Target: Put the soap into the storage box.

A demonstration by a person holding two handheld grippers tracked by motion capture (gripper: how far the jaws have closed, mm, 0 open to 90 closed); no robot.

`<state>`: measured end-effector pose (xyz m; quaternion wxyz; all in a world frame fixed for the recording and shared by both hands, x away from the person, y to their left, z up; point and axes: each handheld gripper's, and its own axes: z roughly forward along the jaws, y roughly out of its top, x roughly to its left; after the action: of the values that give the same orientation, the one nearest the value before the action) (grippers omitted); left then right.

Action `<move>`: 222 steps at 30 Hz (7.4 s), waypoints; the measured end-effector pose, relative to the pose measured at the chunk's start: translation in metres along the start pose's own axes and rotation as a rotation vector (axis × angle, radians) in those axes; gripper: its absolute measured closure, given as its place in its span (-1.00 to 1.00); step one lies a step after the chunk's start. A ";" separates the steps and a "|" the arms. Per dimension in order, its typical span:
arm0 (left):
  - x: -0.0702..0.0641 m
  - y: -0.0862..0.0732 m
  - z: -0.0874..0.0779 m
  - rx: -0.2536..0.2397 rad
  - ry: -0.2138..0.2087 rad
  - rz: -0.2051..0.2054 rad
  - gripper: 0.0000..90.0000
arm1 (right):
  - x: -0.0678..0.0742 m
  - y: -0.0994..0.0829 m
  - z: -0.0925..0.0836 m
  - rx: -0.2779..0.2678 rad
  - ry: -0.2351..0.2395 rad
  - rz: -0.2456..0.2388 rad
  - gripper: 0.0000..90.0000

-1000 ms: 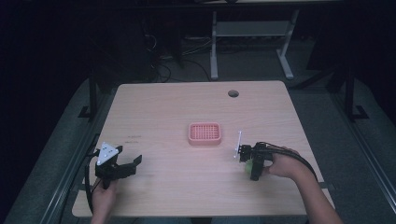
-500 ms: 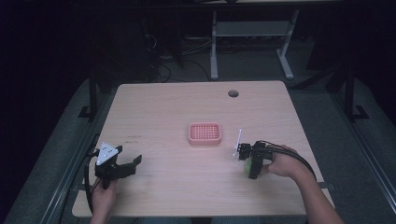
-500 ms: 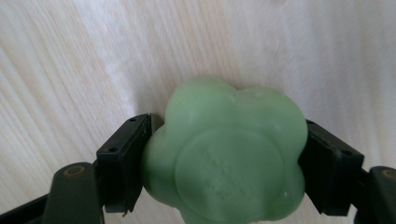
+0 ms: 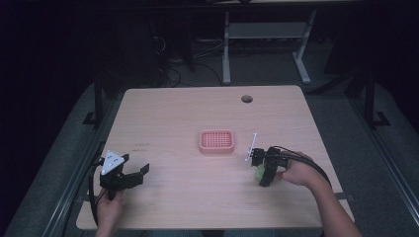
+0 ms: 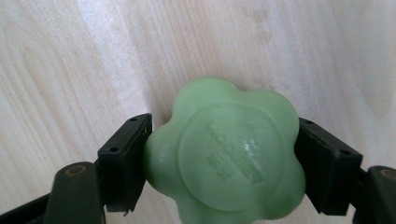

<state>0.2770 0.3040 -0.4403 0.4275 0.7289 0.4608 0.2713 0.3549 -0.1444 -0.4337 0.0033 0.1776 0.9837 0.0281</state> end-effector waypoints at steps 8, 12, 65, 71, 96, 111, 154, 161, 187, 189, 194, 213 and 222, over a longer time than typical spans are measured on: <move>0.000 0.000 0.000 0.000 0.000 0.002 -0.68 | -0.002 0.000 -0.007 -0.033 0.001 0.002 -0.43; 0.000 0.000 0.000 0.000 0.000 -0.001 -0.68 | -0.003 0.001 -0.010 -0.037 -0.003 0.004 -0.43; 0.003 0.001 0.000 -0.023 -0.003 -0.050 -0.68 | -0.048 0.076 -0.058 -0.232 0.004 0.009 -0.42; 0.005 0.000 -0.001 -0.028 -0.001 -0.060 -0.68 | -0.053 0.084 -0.053 -0.238 0.018 0.011 -0.42; 0.005 0.000 -0.001 -0.031 -0.005 -0.064 -0.68 | -0.070 0.139 -0.027 -0.272 0.043 0.012 -0.42; 0.006 0.000 -0.001 -0.026 -0.011 -0.061 -0.68 | -0.074 0.157 -0.013 -0.287 0.038 0.048 -0.43; 0.006 -0.001 -0.001 -0.020 -0.014 -0.065 -0.68 | -0.077 0.156 -0.008 -0.277 0.028 0.061 -0.43; 0.005 -0.001 -0.001 -0.023 -0.014 -0.068 -0.68 | -0.077 0.154 -0.010 -0.280 0.033 0.068 -0.44; 0.007 -0.002 -0.006 -0.025 -0.003 -0.064 -0.68 | -0.081 0.137 -0.018 -0.327 0.066 0.146 -0.53; 0.007 -0.002 -0.006 -0.031 -0.001 -0.074 -0.68 | -0.080 0.136 -0.020 -0.336 0.067 0.147 -0.53; 0.006 -0.002 -0.005 -0.028 -0.004 -0.068 -0.68 | -0.079 0.134 -0.023 -0.346 0.063 0.154 -0.54; 0.006 -0.003 -0.004 -0.020 -0.003 -0.066 -0.68 | -0.081 0.111 -0.035 -0.374 0.052 0.179 -0.54; 0.006 -0.003 -0.004 -0.015 -0.004 -0.063 -0.68 | -0.078 0.100 -0.034 -0.381 0.057 0.196 -0.53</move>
<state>0.2750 0.3119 -0.4412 0.4421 0.7115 0.4805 0.2597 0.4623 -0.0797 -0.3942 0.0060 0.2679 0.9383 0.2185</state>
